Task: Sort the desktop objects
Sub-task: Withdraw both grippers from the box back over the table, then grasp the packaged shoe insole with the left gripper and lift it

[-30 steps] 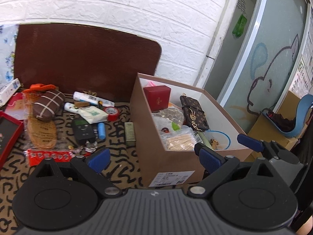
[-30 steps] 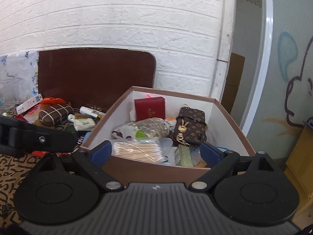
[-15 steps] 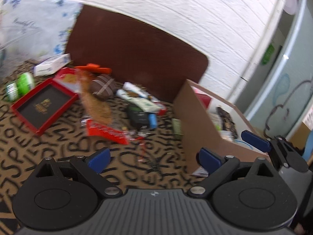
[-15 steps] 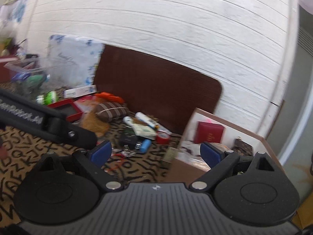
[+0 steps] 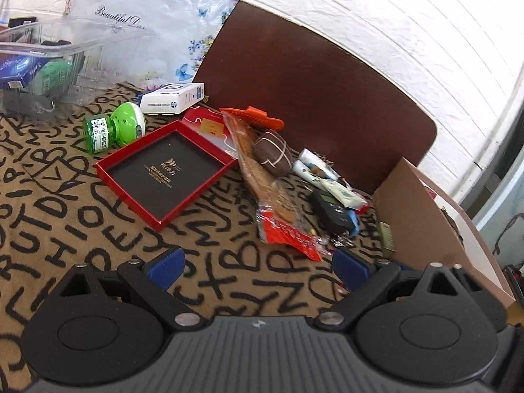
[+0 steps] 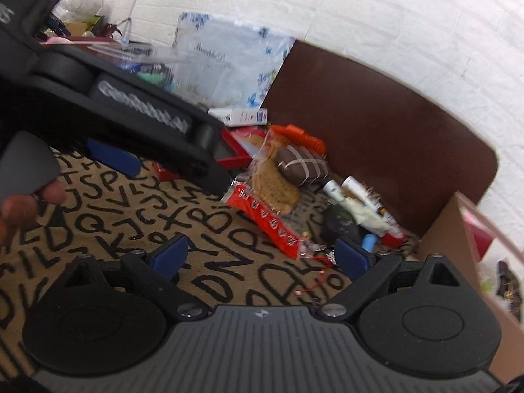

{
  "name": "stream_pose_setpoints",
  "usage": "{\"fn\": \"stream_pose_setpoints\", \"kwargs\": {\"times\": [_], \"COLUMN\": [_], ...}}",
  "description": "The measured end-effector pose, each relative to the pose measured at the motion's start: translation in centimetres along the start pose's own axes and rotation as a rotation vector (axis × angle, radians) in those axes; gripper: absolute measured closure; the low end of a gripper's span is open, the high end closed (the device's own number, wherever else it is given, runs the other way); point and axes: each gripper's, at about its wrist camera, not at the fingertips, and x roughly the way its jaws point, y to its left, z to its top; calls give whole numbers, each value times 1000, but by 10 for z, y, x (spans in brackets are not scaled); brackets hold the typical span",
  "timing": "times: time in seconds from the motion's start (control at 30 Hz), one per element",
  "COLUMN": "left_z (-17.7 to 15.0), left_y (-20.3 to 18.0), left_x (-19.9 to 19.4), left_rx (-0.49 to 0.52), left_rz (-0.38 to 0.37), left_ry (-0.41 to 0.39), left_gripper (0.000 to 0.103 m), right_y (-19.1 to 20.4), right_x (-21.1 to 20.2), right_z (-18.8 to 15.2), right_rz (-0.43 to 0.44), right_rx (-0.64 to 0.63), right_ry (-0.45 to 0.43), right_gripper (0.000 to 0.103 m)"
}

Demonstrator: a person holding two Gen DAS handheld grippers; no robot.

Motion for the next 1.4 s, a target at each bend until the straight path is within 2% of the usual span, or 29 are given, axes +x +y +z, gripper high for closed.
{"fn": "stream_pose_setpoints", "kwargs": {"times": [0.07,0.13,0.23,0.3,0.37,0.43,0.47,0.5,0.53,0.6,0.7,0.73,0.8,0.97,1.17,1.4], "left_z": [4,9,16,20,23,26,27,27,28,27,25,25,24,22,12,-30], "left_y": [2,3,3,2,2,3,3,4,4,7,10,10,8,-2,-12,-25], "left_x": [9,19,35,46,56,67,72,76,81,87,90,90,88,78,49,-4], "left_rx": [-9,-20,-32,-39,-44,-45,-47,-49,-51,-61,-73,-72,-63,-4,53,116], "left_rz": [-7,-20,-40,-36,-36,-39,-37,-34,-32,-34,-52,-58,-73,-94,-120,-164], "left_ry": [6,7,6,8,15,29,36,45,54,75,102,107,112,115,106,140], "left_gripper": [5,6,8,11,16,20,23,27,30,49,68,72,87,103,103,103], "right_y": [-1,-5,-7,-9,-11,-12,-13,-14,-15,-18,-18,-17,-16,-15,-13,-7], "right_x": [17,32,49,60,71,80,84,88,92,96,95,93,89,78,49,-8], "right_z": [1,1,3,6,7,8,9,10,10,12,12,12,12,11,8,-13], "right_rz": [6,2,-3,-4,-4,-2,-3,-2,4,24,40,46,61,83,118,200], "right_rx": [5,7,14,12,9,4,2,4,10,29,10,2,-7,-21,-18,-20], "right_ry": [21,38,60,69,76,86,91,93,96,100,91,87,85,72,51,50], "right_gripper": [12,24,30,36,38,48,49,56,68,79,100,102,103,103,103,103]}}
